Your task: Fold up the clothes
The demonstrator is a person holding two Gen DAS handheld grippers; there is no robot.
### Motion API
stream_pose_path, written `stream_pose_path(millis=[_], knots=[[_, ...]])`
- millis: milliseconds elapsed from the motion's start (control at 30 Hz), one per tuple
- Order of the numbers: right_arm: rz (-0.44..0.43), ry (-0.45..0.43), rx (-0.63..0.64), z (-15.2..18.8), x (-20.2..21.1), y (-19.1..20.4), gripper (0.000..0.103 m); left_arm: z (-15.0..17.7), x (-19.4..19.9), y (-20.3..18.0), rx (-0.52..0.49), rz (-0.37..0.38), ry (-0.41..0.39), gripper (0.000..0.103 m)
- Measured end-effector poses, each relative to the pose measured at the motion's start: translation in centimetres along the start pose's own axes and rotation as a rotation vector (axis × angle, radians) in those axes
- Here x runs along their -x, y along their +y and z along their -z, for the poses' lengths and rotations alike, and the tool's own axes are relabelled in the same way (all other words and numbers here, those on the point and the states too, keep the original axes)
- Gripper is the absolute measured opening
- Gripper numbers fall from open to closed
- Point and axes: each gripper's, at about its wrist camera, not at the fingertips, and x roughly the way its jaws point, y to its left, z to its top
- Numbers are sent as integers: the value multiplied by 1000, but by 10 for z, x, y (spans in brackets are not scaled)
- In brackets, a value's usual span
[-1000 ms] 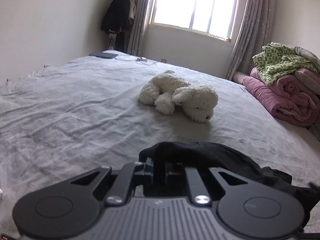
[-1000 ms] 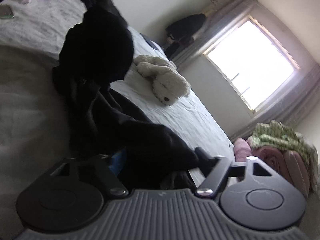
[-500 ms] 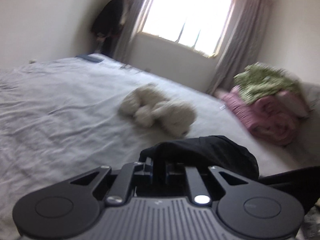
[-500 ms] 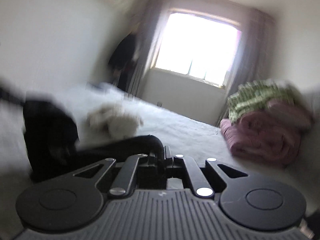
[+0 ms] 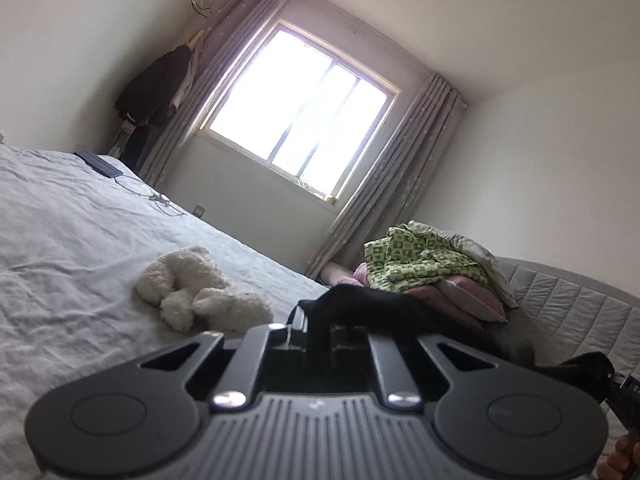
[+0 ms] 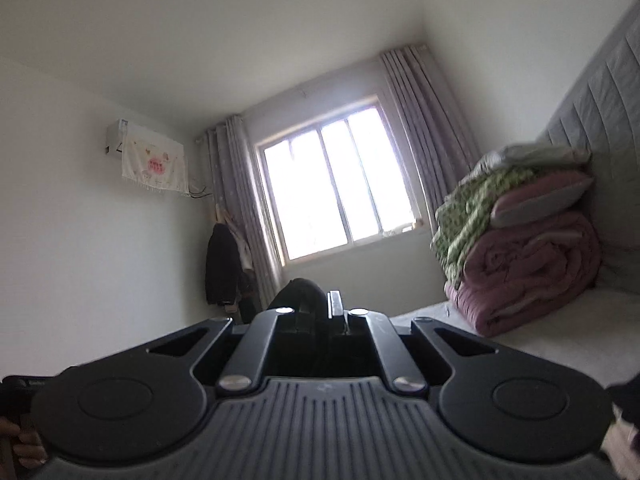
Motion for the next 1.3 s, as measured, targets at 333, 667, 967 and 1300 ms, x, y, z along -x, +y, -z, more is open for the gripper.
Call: stream_pose_path(millis=[333,667,967,1300], knots=[[11,43,-2,7,-5,-13,5,2,-9,7,-68,-124,120,11],[70,192,14,42,-21,-13,5,22,-35,13,-237,-297,299,9],[56,45,68,15,9,6,5,-14,8,-15,-288,-201,67,4],[23,-199,224,-46,56,54,5,-95,90,-56,-230,-134,-231,4]])
